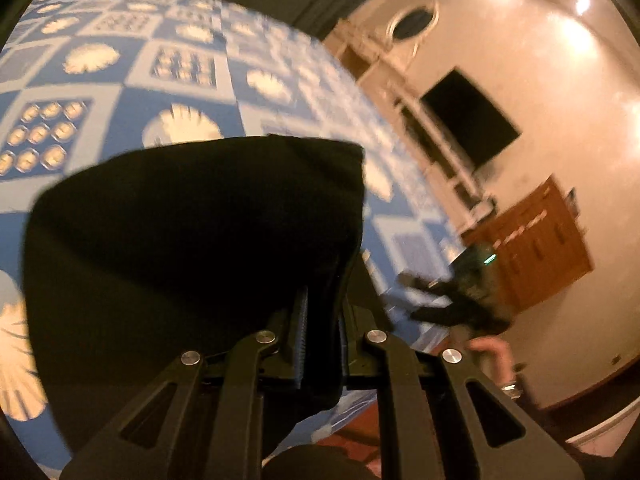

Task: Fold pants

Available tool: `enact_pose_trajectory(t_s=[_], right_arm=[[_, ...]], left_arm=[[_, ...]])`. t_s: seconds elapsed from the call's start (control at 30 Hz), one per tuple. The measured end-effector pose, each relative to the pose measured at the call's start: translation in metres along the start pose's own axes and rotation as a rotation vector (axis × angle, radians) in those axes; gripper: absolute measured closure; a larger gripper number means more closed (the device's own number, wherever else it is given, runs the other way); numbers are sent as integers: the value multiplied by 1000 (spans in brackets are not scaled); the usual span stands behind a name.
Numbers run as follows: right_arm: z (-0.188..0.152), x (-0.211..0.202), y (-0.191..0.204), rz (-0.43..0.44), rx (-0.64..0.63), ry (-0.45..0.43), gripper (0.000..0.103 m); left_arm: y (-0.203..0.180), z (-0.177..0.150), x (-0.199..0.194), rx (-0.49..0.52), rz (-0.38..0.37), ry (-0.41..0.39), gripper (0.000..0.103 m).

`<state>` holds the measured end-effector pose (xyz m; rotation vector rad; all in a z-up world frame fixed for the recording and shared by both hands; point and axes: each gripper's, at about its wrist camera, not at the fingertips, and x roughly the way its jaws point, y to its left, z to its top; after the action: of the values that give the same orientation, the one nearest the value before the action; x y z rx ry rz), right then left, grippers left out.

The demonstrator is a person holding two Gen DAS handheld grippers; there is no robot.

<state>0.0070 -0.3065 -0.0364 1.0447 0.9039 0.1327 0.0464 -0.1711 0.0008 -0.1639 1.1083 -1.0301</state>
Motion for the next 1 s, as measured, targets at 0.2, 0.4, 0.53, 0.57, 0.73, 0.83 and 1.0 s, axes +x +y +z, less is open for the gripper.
enact_pose_trajectory(t_s=[0.2, 0.4, 0.53, 0.57, 0.73, 0.83, 1.0], right_arm=[[-1, 6, 5, 5, -12, 18, 18], [-2, 5, 11, 10, -21, 6, 18], [-4, -1, 21, 18, -41, -17, 18], [-5, -4, 22, 21, -49, -27, 18], [-9, -7, 44, 50, -109, -37, 15], [-17, 13, 50, 46, -129, 30, 15], [-24, 47, 64, 74, -165, 107, 15]], left_arm=[[11, -17, 55, 1, 78, 90, 91], [3, -23, 46, 39, 140, 52, 87], [-8, -25, 26, 37, 218, 8, 37], [-9, -28, 16, 35, 245, -34, 26], [-4, -42, -42, 28, 322, -198, 19], [20, -53, -60, 7, 431, -204, 18], [73, -67, -83, -121, 574, -217, 18]])
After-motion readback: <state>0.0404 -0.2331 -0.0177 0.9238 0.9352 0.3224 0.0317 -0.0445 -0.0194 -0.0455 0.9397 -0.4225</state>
